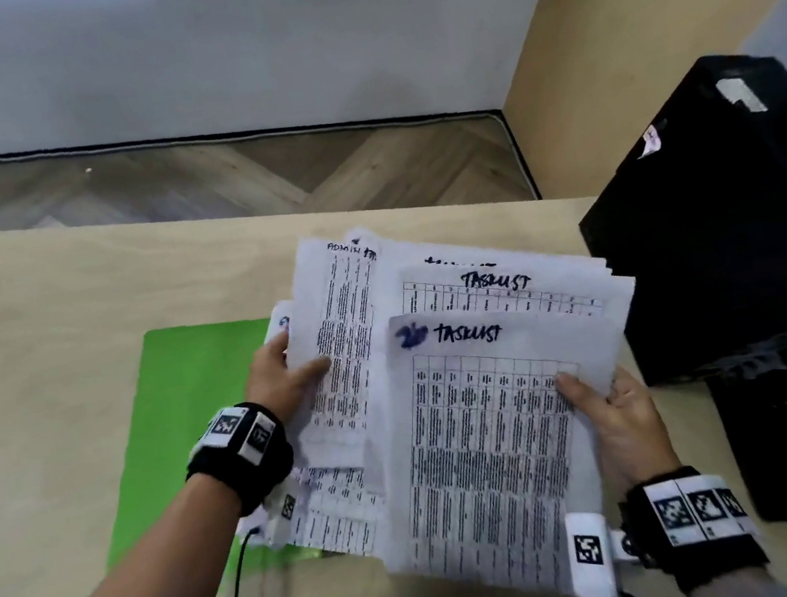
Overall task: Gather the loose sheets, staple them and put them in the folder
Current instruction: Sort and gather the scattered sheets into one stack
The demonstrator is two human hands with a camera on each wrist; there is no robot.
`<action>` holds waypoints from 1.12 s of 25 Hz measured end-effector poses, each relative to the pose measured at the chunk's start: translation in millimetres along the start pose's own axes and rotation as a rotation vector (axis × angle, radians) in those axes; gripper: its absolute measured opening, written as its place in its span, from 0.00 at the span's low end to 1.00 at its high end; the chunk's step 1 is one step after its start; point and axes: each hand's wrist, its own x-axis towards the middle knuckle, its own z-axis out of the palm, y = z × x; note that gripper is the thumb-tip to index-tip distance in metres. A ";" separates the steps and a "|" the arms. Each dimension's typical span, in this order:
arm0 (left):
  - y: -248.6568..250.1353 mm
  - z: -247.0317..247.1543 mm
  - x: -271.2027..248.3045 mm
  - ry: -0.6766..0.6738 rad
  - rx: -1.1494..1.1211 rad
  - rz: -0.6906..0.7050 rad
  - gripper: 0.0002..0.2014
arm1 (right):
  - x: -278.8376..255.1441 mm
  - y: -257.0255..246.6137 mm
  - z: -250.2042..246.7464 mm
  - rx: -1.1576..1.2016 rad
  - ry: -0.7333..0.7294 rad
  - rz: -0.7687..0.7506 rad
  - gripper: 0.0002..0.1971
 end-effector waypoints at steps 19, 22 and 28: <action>-45.4 8.1 -18.5 0.188 0.143 -0.182 0.22 | 66.3 65.7 40.7 -0.336 -0.022 0.402 0.23; -41.1 8.2 -17.9 0.183 0.170 -0.203 0.23 | 64.5 74.9 40.4 -0.381 -0.037 0.406 0.21; -48.4 7.0 -11.2 0.221 0.174 -0.277 0.21 | 32.6 69.5 34.6 -0.303 -0.283 0.080 0.14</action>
